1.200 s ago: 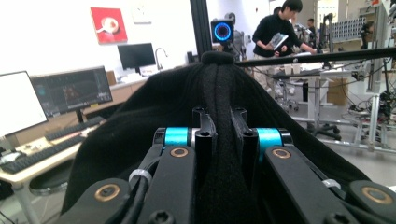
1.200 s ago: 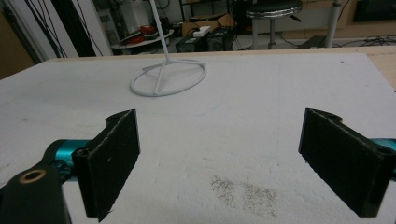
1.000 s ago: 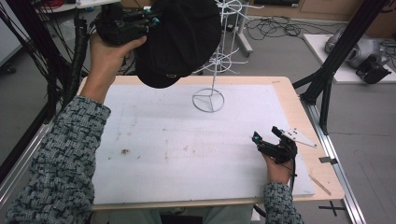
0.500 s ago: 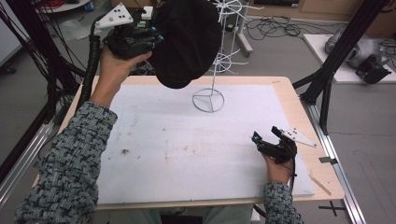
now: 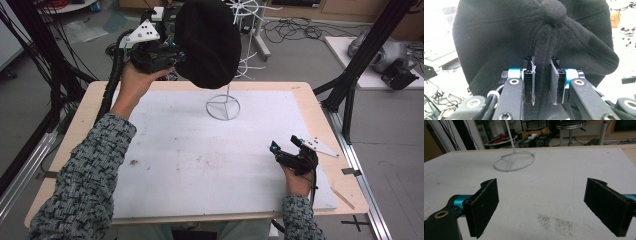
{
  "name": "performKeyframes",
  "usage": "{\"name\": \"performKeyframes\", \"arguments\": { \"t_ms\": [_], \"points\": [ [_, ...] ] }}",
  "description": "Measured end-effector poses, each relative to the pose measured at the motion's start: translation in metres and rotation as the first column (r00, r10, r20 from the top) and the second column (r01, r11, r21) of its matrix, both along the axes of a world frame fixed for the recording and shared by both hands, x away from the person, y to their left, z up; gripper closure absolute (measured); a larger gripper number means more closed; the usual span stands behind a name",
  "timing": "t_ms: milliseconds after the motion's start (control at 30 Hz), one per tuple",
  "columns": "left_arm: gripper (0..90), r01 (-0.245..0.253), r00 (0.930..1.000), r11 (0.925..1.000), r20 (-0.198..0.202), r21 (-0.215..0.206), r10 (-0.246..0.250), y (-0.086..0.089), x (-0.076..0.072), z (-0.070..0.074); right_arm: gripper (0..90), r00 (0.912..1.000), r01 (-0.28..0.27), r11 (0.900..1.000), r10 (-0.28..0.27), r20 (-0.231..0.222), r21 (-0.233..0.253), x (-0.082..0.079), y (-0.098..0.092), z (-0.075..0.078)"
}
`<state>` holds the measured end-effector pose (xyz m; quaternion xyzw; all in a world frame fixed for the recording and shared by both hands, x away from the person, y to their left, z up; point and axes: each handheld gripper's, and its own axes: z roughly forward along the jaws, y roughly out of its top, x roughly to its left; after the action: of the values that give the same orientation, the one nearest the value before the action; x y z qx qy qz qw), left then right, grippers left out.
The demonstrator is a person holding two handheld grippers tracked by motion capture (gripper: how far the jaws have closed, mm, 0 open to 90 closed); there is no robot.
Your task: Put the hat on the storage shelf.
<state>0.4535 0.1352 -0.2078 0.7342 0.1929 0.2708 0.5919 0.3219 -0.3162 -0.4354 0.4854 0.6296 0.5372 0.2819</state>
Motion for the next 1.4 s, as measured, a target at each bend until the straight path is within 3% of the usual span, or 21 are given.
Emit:
{"name": "performKeyframes", "arguments": {
  "t_ms": [767,1167,1400],
  "points": [
    [64.9,-0.015,0.9998,0.9991,-0.015,0.039,0.015,0.007,-0.001,-0.001,11.6,1.0000,-0.003,1.000,0.003,0.001,-0.001,0.001,0.000,0.000],
    [55.6,-0.017,0.9995,0.9989,-0.027,0.043,0.018,0.028,-0.015,0.001,11.6,1.0000,-0.003,1.000,0.003,0.002,0.004,0.001,0.002,0.000],
    [45.5,-0.038,0.9989,0.9988,-0.027,0.032,0.039,0.051,-0.033,-0.004,11.6,1.0000,0.001,1.000,-0.001,0.009,0.000,0.001,0.002,0.002]
  ]
}}
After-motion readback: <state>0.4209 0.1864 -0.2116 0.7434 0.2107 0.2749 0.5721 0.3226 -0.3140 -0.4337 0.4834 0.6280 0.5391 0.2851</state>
